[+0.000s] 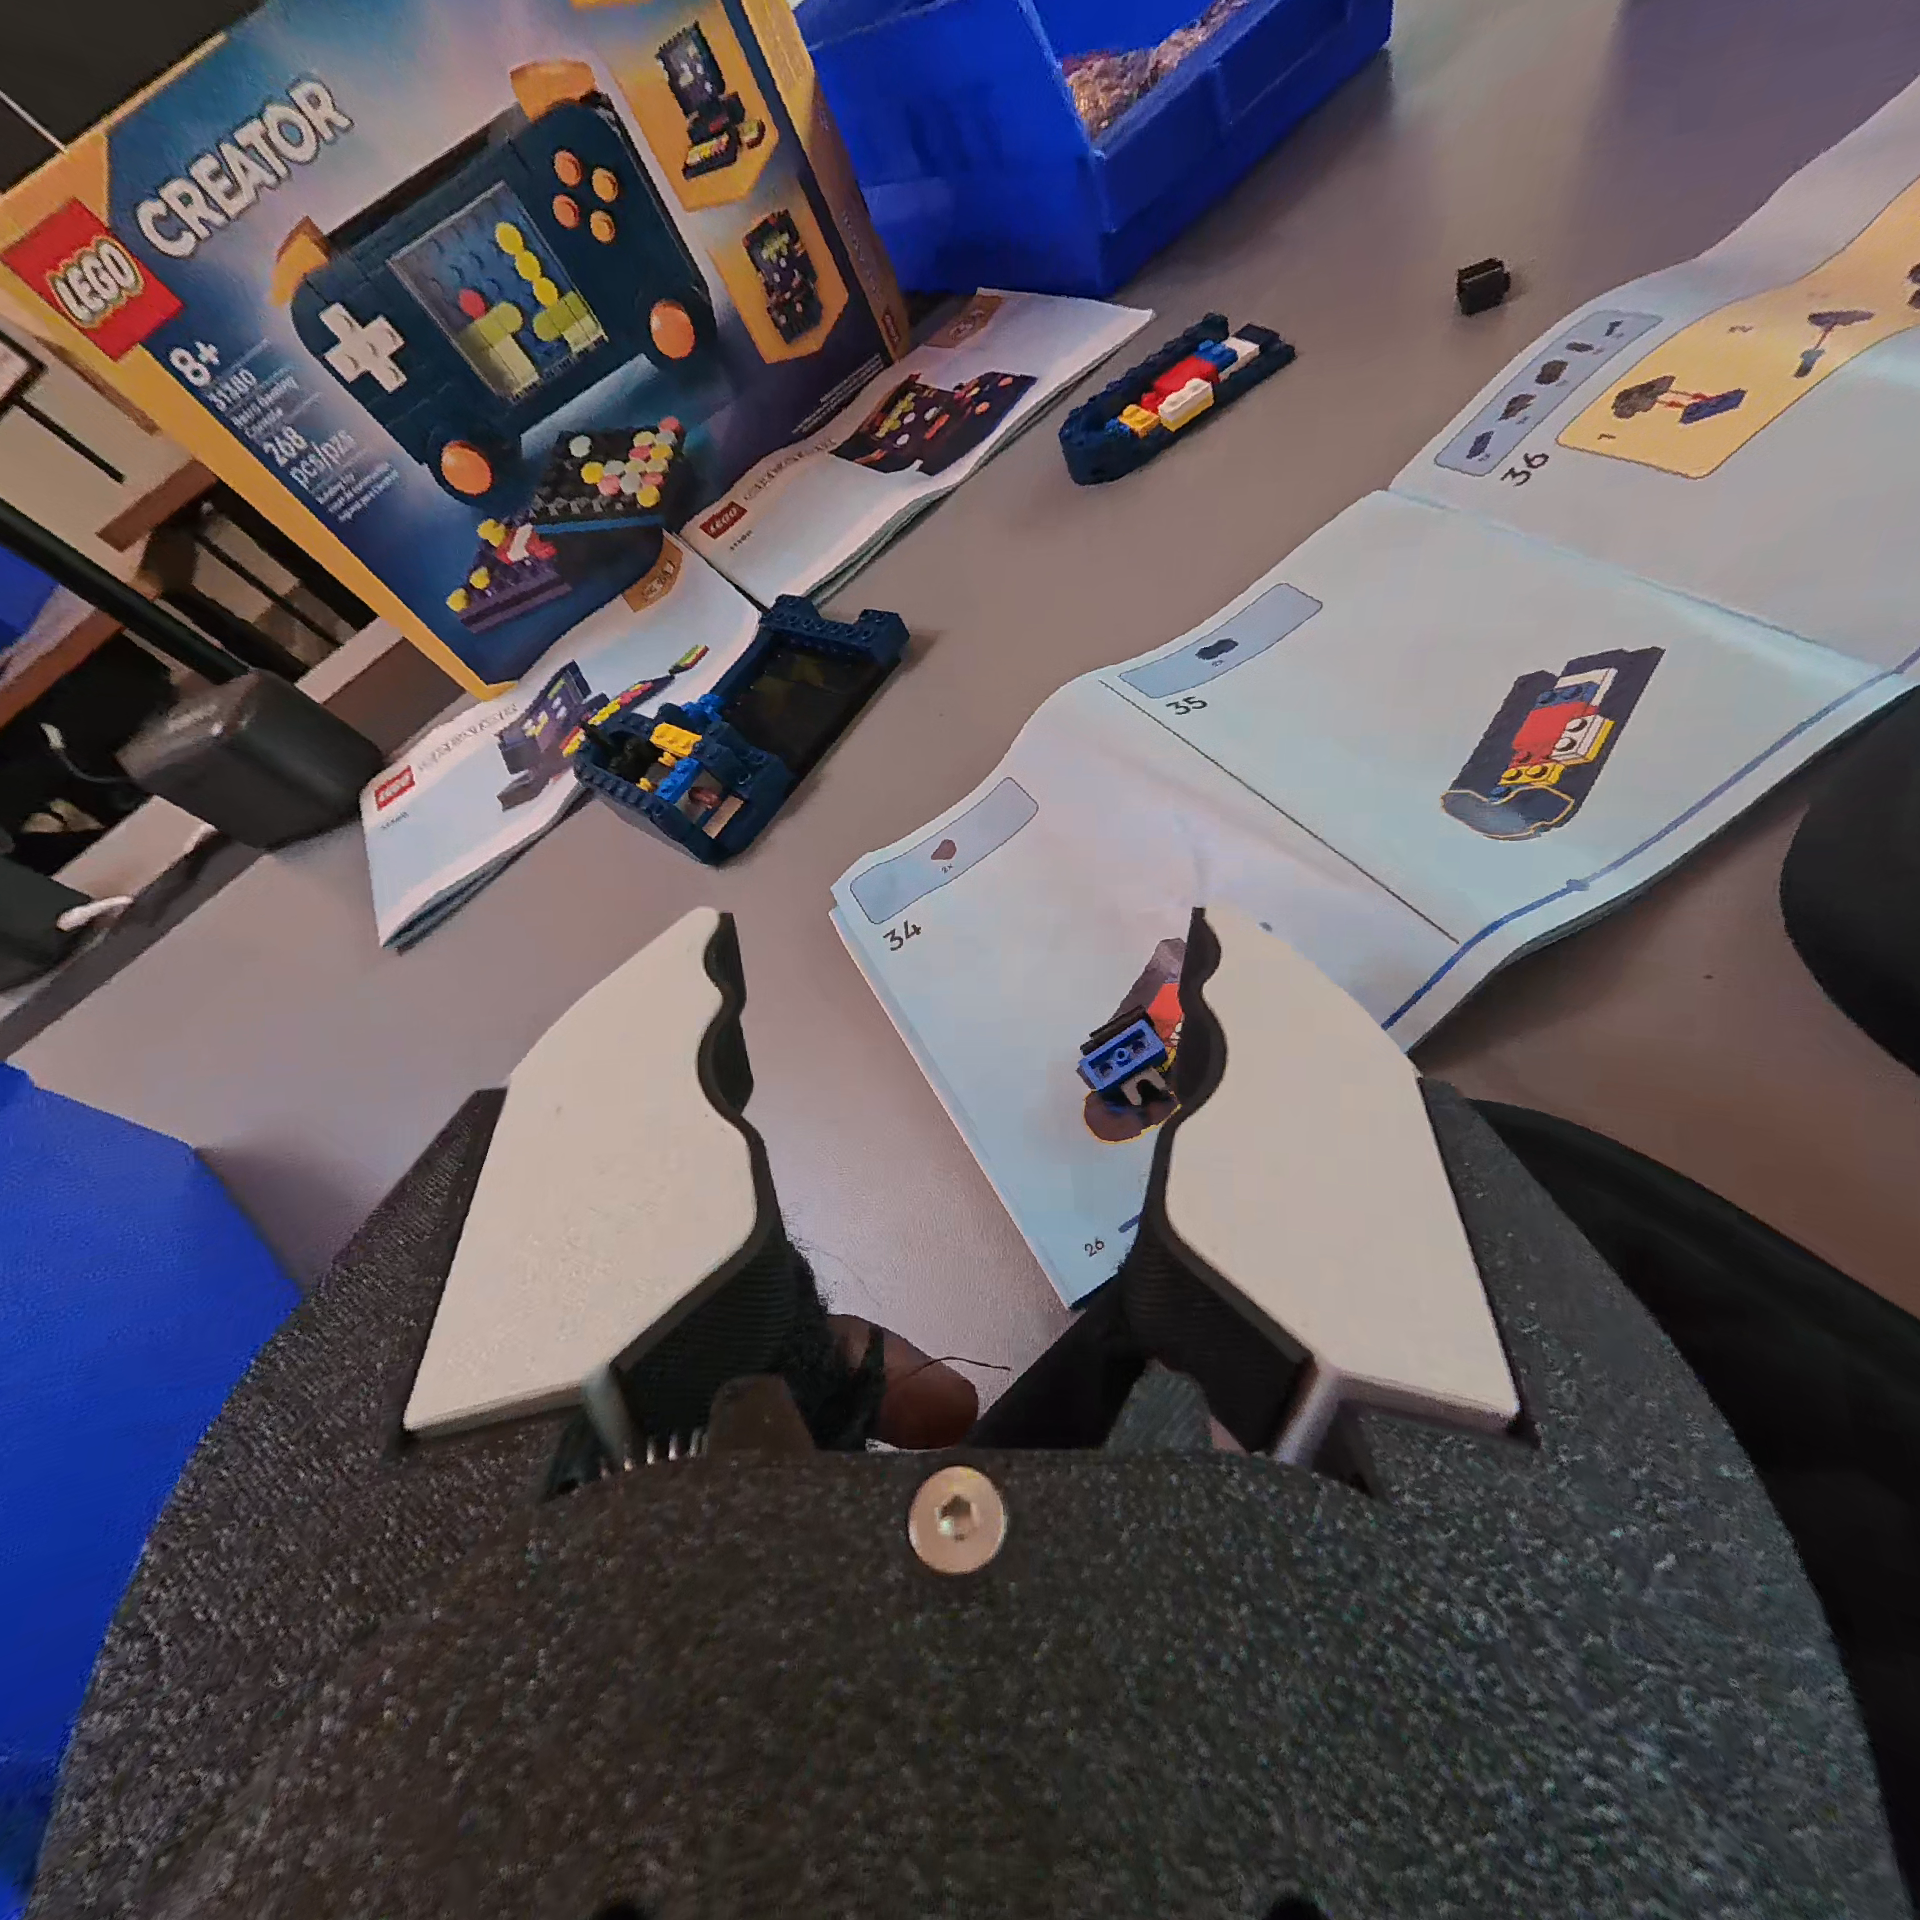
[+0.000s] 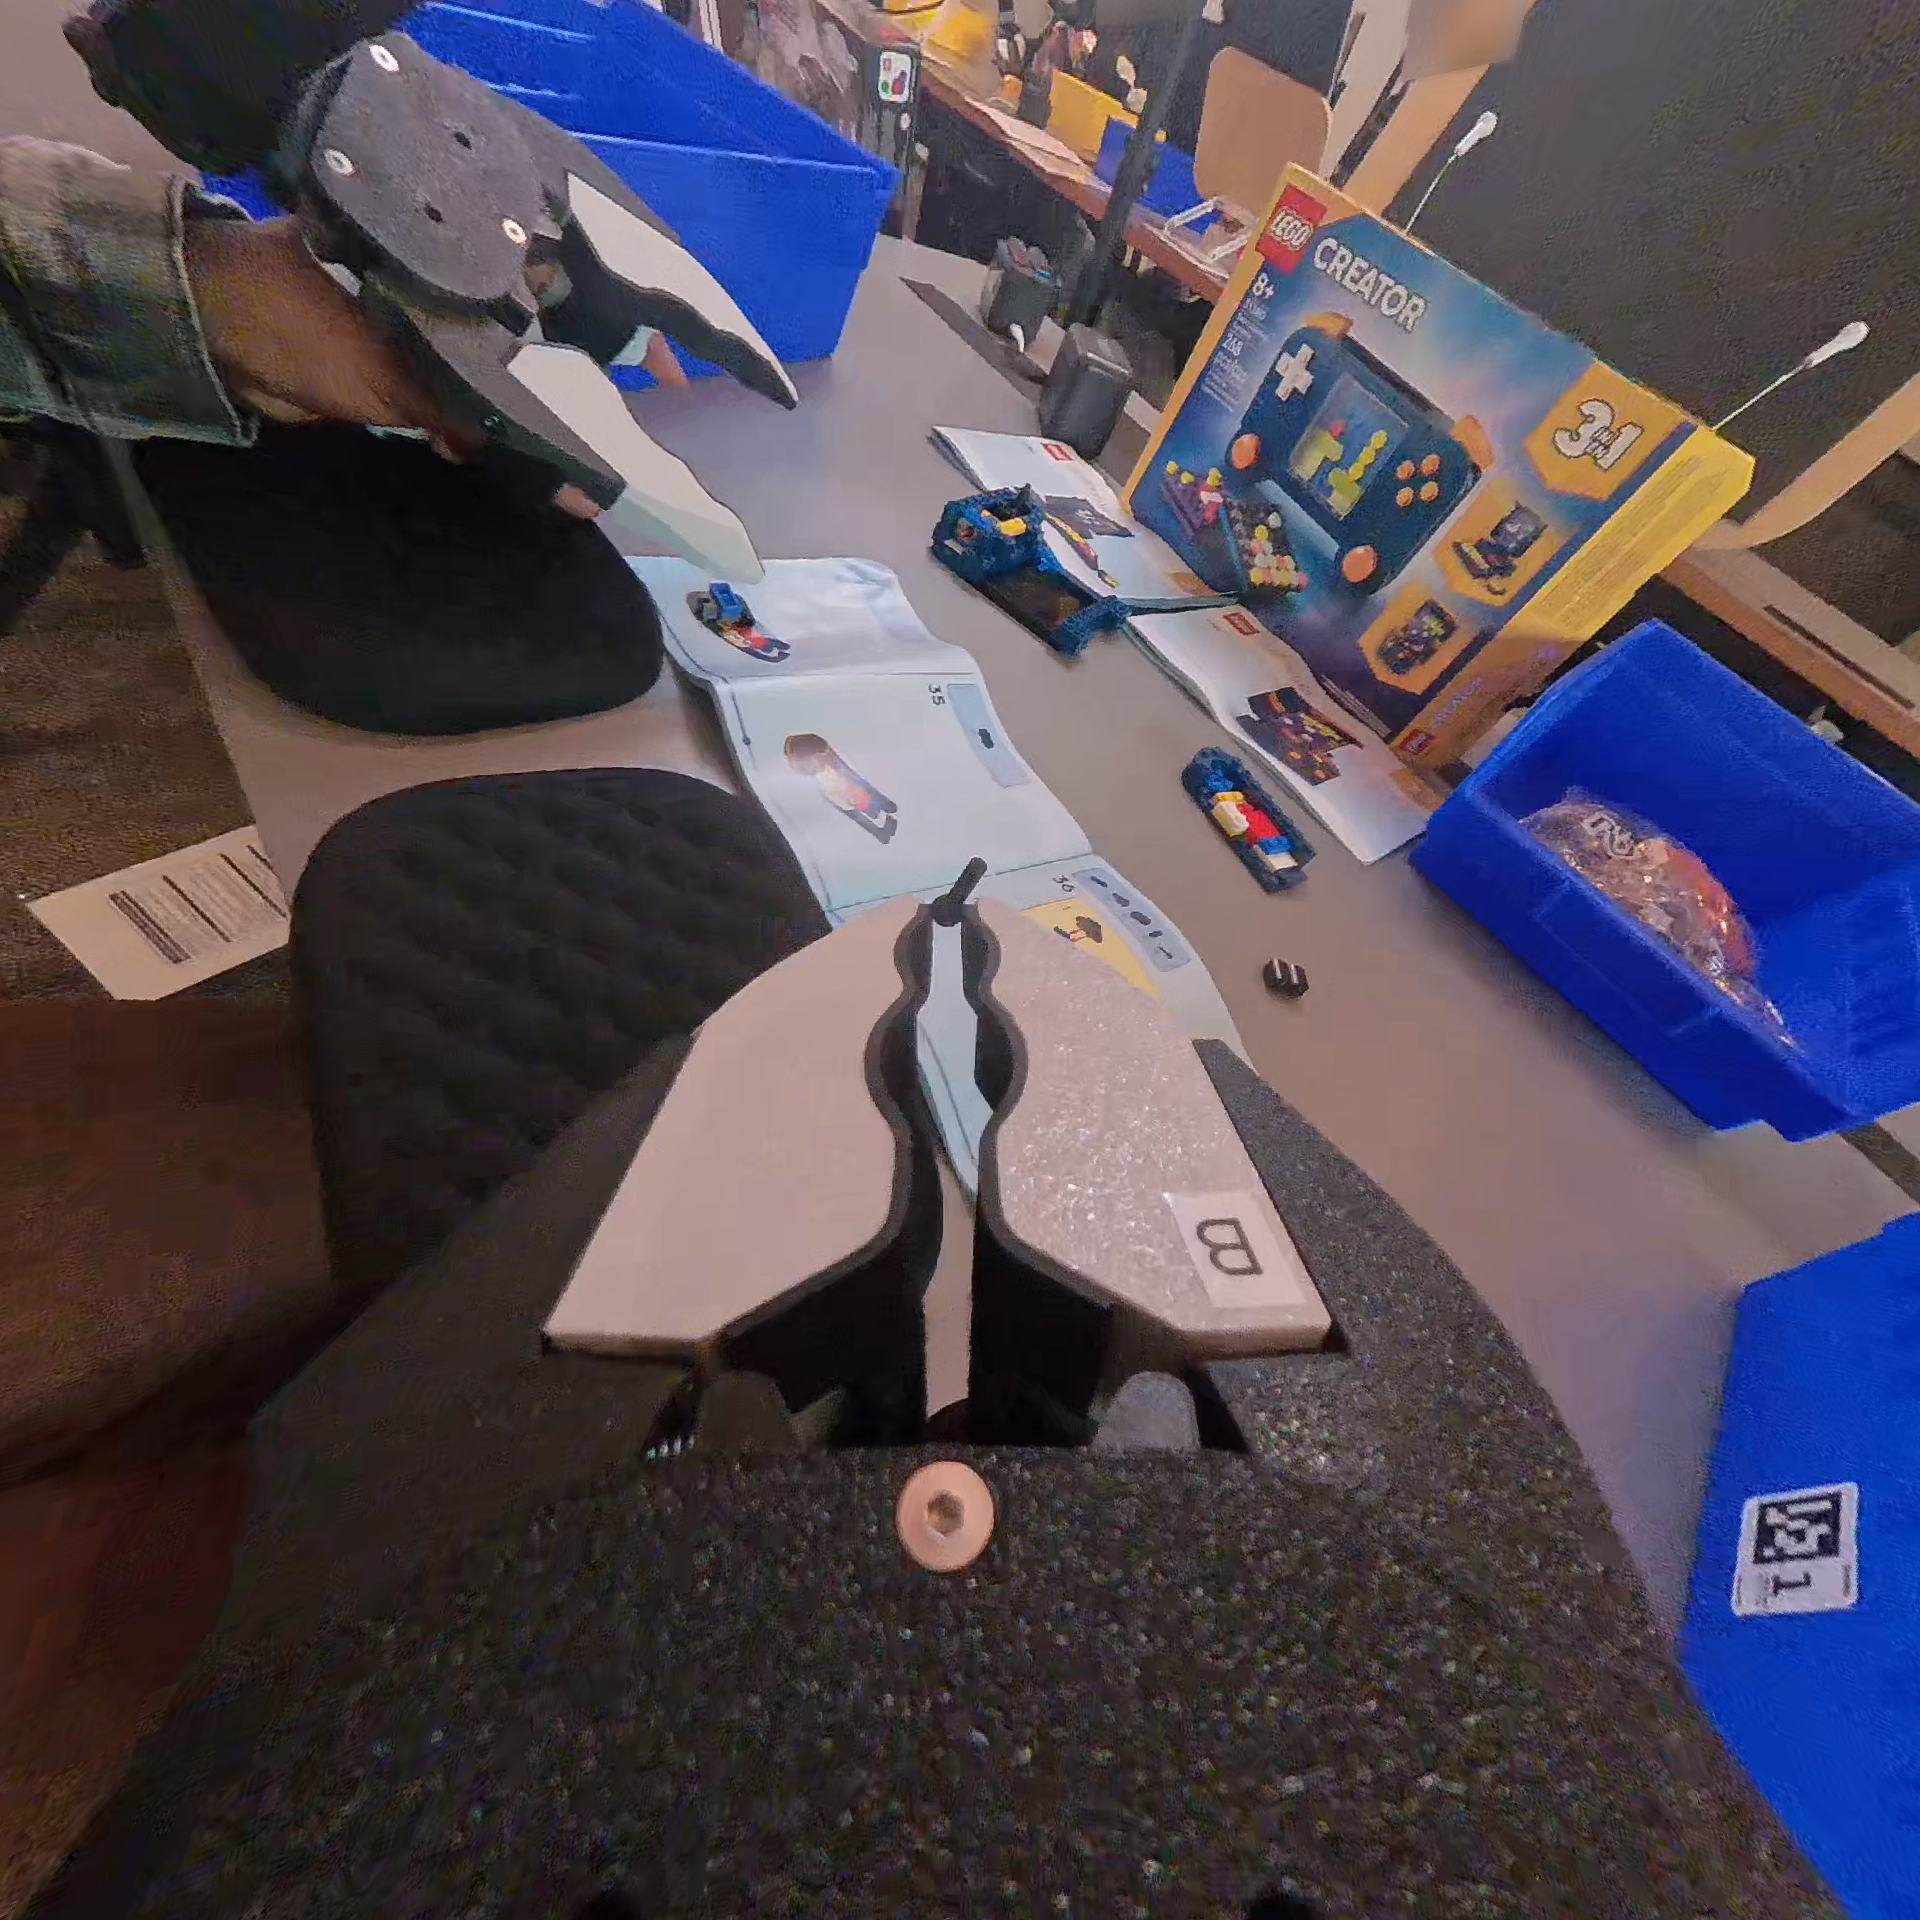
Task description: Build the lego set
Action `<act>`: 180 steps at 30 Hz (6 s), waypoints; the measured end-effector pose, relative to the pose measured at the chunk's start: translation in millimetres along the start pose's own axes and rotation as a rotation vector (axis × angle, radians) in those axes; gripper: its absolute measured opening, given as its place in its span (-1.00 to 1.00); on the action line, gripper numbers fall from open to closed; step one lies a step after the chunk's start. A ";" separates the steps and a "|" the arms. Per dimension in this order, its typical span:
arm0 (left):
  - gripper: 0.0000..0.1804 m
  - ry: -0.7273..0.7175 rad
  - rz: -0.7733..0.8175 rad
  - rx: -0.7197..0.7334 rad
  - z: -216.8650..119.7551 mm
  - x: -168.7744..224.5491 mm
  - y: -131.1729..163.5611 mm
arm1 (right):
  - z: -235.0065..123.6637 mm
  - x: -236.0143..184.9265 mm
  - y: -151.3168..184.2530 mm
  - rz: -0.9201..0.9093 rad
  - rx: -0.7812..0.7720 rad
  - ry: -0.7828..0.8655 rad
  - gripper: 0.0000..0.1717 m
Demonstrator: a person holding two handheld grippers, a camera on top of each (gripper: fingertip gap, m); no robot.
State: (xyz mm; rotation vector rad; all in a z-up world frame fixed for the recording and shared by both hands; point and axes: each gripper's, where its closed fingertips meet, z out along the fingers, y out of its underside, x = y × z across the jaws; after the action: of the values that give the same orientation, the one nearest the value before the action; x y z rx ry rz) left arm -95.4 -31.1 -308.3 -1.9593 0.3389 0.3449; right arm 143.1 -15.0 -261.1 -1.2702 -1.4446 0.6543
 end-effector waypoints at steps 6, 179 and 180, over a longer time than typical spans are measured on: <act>-0.14 0.019 -0.106 -0.003 0.1 -7.1 1.9 | 24.9 26.0 -9.9 0.024 0.013 -0.055 -0.94; -0.82 0.180 -0.561 0.540 2.5 -37.2 -76.6 | 161.2 6.0 14.4 -0.074 -0.676 -0.745 -0.79; -0.82 0.178 -0.571 0.545 1.9 -38.8 -76.5 | 164.4 2.5 16.3 -0.085 -0.686 -0.764 -0.79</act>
State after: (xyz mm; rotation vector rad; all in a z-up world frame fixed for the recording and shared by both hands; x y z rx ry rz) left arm -101.5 3.7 -230.1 -1.4634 -0.0289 -0.2717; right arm -3.3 29.7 -323.2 -1.5323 -2.4904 0.6381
